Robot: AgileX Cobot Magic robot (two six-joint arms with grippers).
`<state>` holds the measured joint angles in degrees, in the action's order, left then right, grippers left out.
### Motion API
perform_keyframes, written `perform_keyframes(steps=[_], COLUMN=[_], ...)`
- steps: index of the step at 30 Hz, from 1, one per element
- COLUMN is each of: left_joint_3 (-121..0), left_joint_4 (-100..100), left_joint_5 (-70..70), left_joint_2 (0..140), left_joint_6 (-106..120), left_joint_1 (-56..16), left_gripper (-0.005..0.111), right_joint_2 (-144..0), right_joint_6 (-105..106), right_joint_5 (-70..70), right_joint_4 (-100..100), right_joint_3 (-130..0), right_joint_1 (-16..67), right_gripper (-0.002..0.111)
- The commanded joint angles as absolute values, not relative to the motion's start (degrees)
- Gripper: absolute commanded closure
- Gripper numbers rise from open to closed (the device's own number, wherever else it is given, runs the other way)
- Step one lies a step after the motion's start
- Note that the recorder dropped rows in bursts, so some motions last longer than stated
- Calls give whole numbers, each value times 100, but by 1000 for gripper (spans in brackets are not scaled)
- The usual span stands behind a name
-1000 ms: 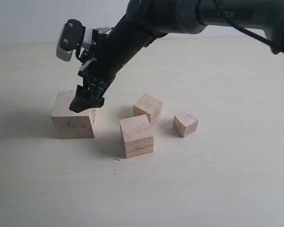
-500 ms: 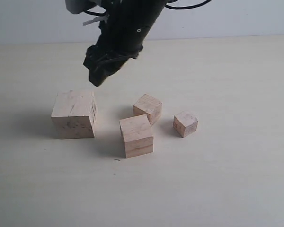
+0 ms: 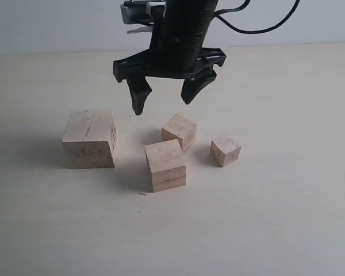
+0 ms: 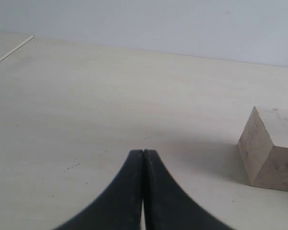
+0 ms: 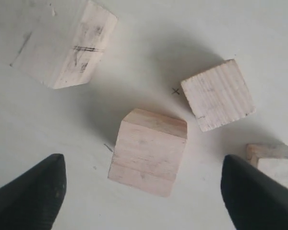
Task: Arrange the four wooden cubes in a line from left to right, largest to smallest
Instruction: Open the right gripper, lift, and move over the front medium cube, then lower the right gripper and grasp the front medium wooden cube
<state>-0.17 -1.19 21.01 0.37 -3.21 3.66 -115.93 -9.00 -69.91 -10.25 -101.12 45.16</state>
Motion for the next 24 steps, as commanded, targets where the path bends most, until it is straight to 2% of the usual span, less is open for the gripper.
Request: perform_keyframes(steps=[1, 16, 24], left_joint_3=[0, 0, 0], left_joint_4=[-110, -110, -110], left_joint_5=[2034, 2034, 2034], left_joint_2=[0, 0, 0], left_joint_6=[-347, -347, -347], left_joint_1=[333, 333, 333], left_gripper=[107, 107, 107], right_joint_2=[-11867, -12393, -12036], right_joint_6=[-1044, -1202, -1163], right_joint_5=[-6996, -6996, -6996], right_joint_4=[-1020, -1046, -1161], right_joint_3=[-10092, -10092, -9973], right_joint_1=[4502, 4532, 4532], right_gripper=[24, 24, 24])
